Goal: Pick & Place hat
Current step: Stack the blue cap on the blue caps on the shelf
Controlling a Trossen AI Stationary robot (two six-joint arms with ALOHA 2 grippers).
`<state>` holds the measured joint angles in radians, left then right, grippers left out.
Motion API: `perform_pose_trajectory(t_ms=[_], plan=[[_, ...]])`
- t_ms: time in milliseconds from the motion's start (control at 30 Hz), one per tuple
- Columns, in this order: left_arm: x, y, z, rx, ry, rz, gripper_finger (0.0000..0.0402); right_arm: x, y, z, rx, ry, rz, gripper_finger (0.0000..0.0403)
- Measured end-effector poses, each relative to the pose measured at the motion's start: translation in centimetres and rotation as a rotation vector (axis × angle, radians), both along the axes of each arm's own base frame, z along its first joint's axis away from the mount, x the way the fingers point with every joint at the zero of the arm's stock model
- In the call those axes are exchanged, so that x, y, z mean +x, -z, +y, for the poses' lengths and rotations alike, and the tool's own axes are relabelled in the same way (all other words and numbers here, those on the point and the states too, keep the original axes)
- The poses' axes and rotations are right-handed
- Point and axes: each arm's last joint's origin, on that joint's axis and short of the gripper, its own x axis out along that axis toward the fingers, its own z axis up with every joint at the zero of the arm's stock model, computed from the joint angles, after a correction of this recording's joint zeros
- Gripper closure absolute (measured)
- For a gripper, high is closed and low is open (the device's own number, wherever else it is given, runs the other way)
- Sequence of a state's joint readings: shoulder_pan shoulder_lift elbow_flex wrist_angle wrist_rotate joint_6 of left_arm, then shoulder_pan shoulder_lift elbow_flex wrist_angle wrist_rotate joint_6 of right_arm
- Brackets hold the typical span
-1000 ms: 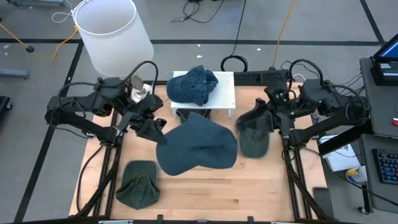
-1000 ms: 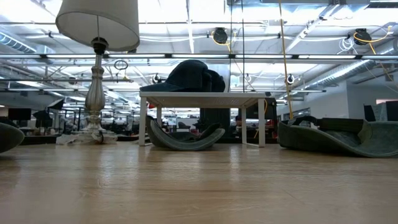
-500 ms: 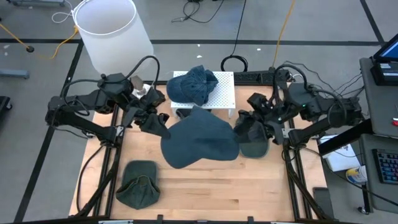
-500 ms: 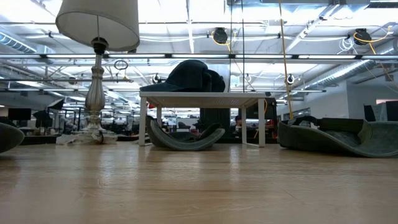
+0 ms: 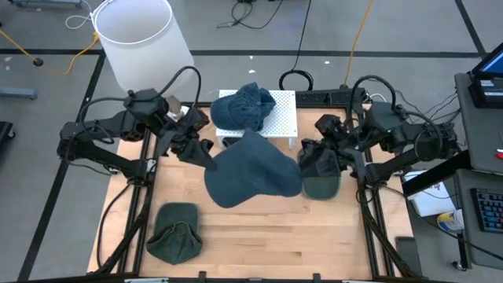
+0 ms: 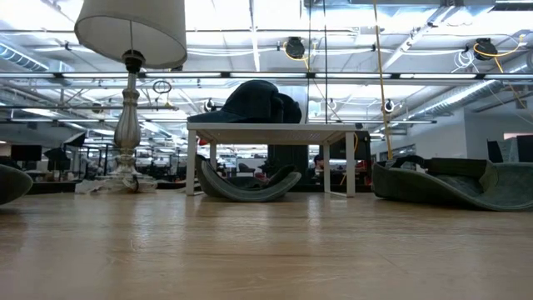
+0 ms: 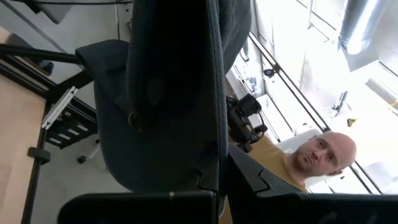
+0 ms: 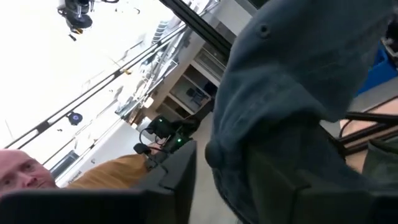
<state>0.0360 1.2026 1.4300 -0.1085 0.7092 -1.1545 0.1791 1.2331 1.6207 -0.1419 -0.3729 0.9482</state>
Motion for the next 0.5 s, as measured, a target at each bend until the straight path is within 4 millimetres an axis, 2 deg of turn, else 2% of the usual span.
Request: perform_pose_trajectory(t_ms=[233,500], plan=[[0.0,0.2,1.1,0.001,-0.034,0.022,0.0395,0.0,0.0,0.0,0.005,0.0,0.008,0.0384],[-0.1,0.2,1.8,0.006,-0.025,0.019,0.0385,0.0,0.0,0.0,-0.022,0.007,-0.012,0.0394]])
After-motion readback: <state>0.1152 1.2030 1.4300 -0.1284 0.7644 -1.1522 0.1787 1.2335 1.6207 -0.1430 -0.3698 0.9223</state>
